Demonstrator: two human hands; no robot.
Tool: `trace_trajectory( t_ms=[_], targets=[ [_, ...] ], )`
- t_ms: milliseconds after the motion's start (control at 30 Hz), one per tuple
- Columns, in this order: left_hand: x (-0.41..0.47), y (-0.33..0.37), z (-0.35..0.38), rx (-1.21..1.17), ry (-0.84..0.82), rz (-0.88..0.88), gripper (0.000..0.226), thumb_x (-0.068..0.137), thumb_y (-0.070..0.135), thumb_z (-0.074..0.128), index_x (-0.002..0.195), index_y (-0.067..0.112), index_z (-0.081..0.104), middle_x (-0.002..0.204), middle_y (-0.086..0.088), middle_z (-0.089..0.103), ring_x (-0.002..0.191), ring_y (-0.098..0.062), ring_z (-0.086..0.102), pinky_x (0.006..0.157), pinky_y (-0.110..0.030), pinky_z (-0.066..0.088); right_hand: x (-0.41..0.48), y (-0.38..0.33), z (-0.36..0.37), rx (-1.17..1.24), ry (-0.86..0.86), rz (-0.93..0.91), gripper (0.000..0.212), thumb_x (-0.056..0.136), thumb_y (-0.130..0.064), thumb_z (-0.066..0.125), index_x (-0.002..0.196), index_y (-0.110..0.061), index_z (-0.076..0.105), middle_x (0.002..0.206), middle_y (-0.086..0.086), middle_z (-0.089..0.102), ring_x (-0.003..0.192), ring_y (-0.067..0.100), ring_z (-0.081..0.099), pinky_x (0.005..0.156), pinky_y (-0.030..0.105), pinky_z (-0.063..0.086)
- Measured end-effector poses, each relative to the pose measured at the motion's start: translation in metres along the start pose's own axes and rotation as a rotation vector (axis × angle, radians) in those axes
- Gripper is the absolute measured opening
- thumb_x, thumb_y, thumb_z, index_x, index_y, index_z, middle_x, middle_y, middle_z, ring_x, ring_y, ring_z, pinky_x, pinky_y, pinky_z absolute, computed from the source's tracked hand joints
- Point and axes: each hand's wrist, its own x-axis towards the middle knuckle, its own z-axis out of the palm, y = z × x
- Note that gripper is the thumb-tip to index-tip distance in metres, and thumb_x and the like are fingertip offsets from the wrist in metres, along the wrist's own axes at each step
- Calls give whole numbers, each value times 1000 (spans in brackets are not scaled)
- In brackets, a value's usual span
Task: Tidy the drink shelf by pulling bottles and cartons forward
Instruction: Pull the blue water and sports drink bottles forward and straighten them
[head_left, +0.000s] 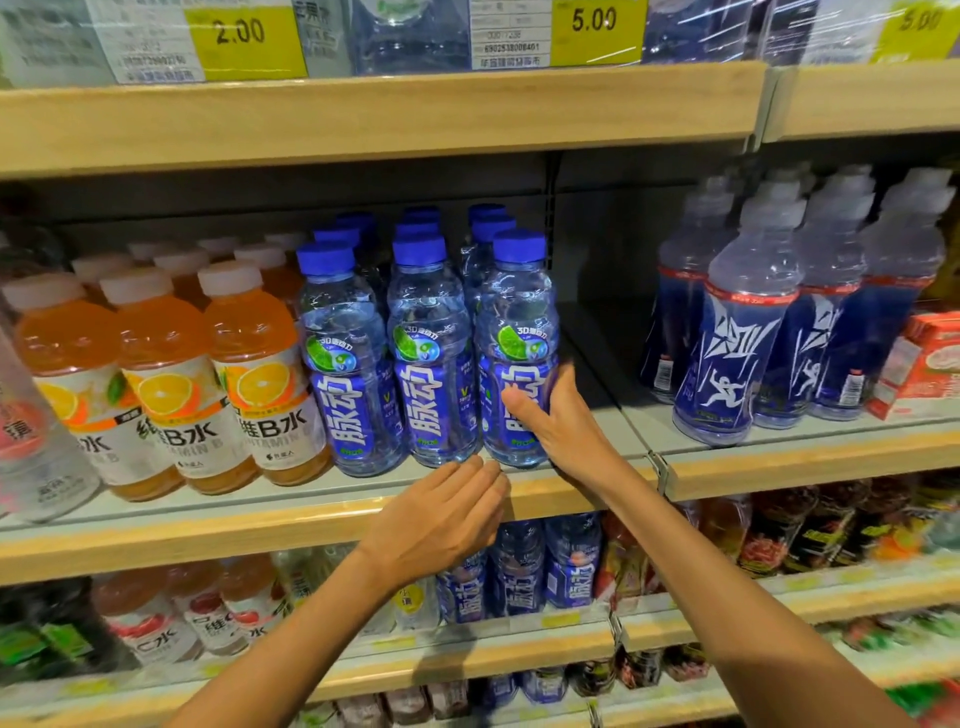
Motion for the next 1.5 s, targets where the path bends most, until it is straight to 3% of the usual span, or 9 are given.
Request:
trace_trajectory(
  t_ms=[167,333,467,633,767,900,1100,1300,1500],
  targets=[
    [3,0,-4,-28,-16,-23,23,92,20,51,107,3,55,100,-12,70,90,-25,67,78,-31,54,7,-3,1,-44,-13,-2,66,72,-55,62,119,-16,36,125,8,57,115,18,57,101,44,45],
    [3,0,-7,-63,-54,-46,27,91,17,52,101,1,70,101,-15,71,90,-27,68,79,-32,56,16,1,1,-69,-11,15,55,83,-43,65,117,-5,44,118,11,62,109,20,61,96,42,50],
    [2,2,-6,-77,-68,-67,26,91,17,53,101,0,70,102,-15,69,90,-28,67,79,-34,56,11,2,-3,-65,-8,43,30,84,-41,67,98,-26,45,103,-10,62,89,-6,62,72,13,52],
    [5,3,-7,-94,-92,-109,26,93,17,50,100,0,68,100,-14,68,89,-29,66,75,-35,56,-2,-4,-3,-56,1,28,38,90,-36,61,115,-12,44,116,1,61,104,11,62,85,23,53],
    [21,15,-4,-145,-66,-136,23,91,15,52,97,0,69,97,-13,68,85,-28,65,74,-34,53,-27,-4,-23,-53,242,-51,38,91,-27,61,123,-13,46,106,-4,59,98,-1,57,86,14,46],
    [58,34,6,-201,-49,-161,24,88,14,51,97,0,68,96,-13,67,83,-27,64,74,-35,53,-49,-4,-66,-120,512,-109,19,92,-24,60,109,-16,55,96,-9,60,87,-5,58,78,12,46],
    [114,57,29,-251,-127,-258,32,90,23,46,101,-1,65,96,-14,65,81,-30,62,69,-36,53,-56,6,-122,-281,769,-130,29,92,-19,62,117,-9,52,110,5,55,101,19,56,88,32,48],
    [130,72,46,-130,-259,-322,37,96,33,39,100,6,65,95,-10,64,82,-26,60,68,-37,51,-47,21,-143,-303,594,-30,61,89,-28,65,139,-9,36,135,6,48,123,16,46,102,27,39],
    [125,74,48,-55,-281,-355,37,95,33,42,92,6,66,87,-9,65,76,-26,61,61,-37,51,-33,26,-143,-425,564,-52,71,83,-32,72,138,-4,36,133,11,44,126,24,39,103,32,33]
  ],
)
